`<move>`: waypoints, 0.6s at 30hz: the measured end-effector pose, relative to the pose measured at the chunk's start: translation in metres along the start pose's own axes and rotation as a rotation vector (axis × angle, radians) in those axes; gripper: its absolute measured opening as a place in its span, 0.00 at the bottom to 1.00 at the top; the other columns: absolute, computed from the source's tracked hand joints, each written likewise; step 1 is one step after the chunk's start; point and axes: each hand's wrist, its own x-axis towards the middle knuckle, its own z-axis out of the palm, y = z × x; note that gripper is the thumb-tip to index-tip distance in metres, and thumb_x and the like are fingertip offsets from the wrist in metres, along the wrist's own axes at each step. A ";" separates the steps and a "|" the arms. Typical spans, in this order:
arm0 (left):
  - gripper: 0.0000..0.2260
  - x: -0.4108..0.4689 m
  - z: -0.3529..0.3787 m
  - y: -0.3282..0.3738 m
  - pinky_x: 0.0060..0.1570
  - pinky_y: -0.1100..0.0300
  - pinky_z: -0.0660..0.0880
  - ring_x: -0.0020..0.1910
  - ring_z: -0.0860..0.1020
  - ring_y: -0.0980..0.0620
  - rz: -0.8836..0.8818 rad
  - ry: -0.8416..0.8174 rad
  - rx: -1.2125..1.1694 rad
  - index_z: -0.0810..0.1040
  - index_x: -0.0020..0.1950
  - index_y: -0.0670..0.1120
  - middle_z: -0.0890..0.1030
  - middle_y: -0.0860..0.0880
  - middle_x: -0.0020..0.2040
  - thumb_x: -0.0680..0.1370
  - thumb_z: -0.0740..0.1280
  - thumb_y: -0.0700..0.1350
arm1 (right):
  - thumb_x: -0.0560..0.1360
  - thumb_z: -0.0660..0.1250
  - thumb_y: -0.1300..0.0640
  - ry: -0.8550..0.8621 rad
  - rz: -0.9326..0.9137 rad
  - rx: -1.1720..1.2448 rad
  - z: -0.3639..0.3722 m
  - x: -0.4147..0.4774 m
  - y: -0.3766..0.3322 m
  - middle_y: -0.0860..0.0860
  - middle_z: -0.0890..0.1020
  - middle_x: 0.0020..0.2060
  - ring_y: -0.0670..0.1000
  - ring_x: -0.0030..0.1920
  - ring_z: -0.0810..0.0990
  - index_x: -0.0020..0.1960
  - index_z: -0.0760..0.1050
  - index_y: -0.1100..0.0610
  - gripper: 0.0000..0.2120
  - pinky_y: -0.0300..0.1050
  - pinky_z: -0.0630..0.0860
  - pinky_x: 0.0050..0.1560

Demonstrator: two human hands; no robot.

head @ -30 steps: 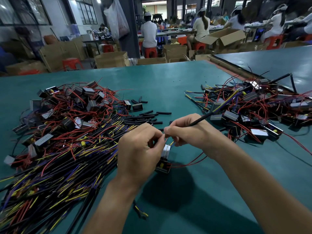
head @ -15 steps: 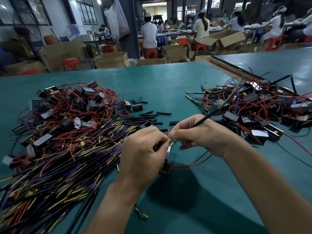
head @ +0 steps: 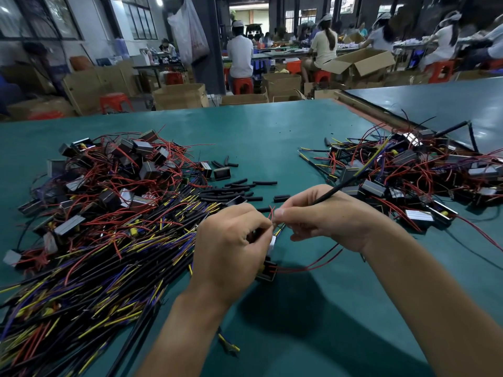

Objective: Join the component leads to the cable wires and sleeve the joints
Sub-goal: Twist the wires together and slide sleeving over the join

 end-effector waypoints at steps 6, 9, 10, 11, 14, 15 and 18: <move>0.06 -0.001 0.003 0.000 0.31 0.53 0.72 0.30 0.75 0.49 -0.033 0.001 -0.074 0.82 0.34 0.43 0.79 0.50 0.31 0.69 0.76 0.36 | 0.75 0.68 0.67 -0.014 -0.108 -0.026 0.002 -0.002 0.002 0.54 0.79 0.35 0.48 0.37 0.74 0.34 0.81 0.55 0.14 0.37 0.75 0.39; 0.04 0.000 0.004 0.001 0.32 0.56 0.73 0.30 0.76 0.53 -0.172 -0.010 -0.240 0.83 0.36 0.45 0.80 0.53 0.31 0.70 0.75 0.40 | 0.76 0.66 0.68 -0.050 -0.181 -0.071 0.000 -0.002 -0.001 0.52 0.80 0.35 0.45 0.36 0.76 0.37 0.79 0.57 0.12 0.36 0.75 0.38; 0.04 0.000 0.005 0.001 0.32 0.59 0.73 0.29 0.76 0.55 -0.242 -0.025 -0.303 0.84 0.36 0.45 0.80 0.54 0.31 0.70 0.75 0.41 | 0.77 0.65 0.69 -0.072 -0.206 -0.086 0.000 -0.002 -0.001 0.52 0.80 0.35 0.45 0.35 0.76 0.39 0.78 0.58 0.11 0.36 0.76 0.38; 0.04 0.000 0.005 0.001 0.31 0.62 0.71 0.28 0.75 0.57 -0.308 -0.047 -0.366 0.84 0.36 0.46 0.80 0.54 0.30 0.70 0.76 0.43 | 0.77 0.65 0.69 -0.092 -0.233 -0.107 0.000 -0.002 0.000 0.52 0.79 0.35 0.45 0.36 0.76 0.41 0.77 0.60 0.09 0.37 0.76 0.38; 0.06 0.002 0.005 -0.001 0.29 0.64 0.68 0.27 0.71 0.58 -0.464 -0.125 -0.551 0.83 0.34 0.44 0.79 0.51 0.27 0.70 0.77 0.43 | 0.76 0.66 0.65 -0.134 -0.308 -0.173 0.001 -0.002 0.001 0.52 0.77 0.34 0.46 0.36 0.75 0.42 0.75 0.59 0.05 0.38 0.77 0.39; 0.06 0.003 0.004 -0.001 0.31 0.62 0.69 0.28 0.72 0.56 -0.507 -0.150 -0.612 0.83 0.35 0.43 0.80 0.48 0.28 0.69 0.77 0.43 | 0.75 0.65 0.64 -0.142 -0.326 -0.184 0.001 -0.002 0.001 0.52 0.76 0.34 0.47 0.36 0.74 0.43 0.74 0.58 0.03 0.39 0.77 0.39; 0.12 0.004 0.001 -0.002 0.36 0.55 0.70 0.33 0.74 0.51 -0.600 -0.197 -0.740 0.83 0.37 0.40 0.82 0.42 0.33 0.64 0.75 0.50 | 0.75 0.65 0.63 -0.114 -0.389 -0.216 -0.001 -0.002 0.002 0.58 0.73 0.31 0.49 0.36 0.73 0.43 0.75 0.59 0.02 0.41 0.77 0.40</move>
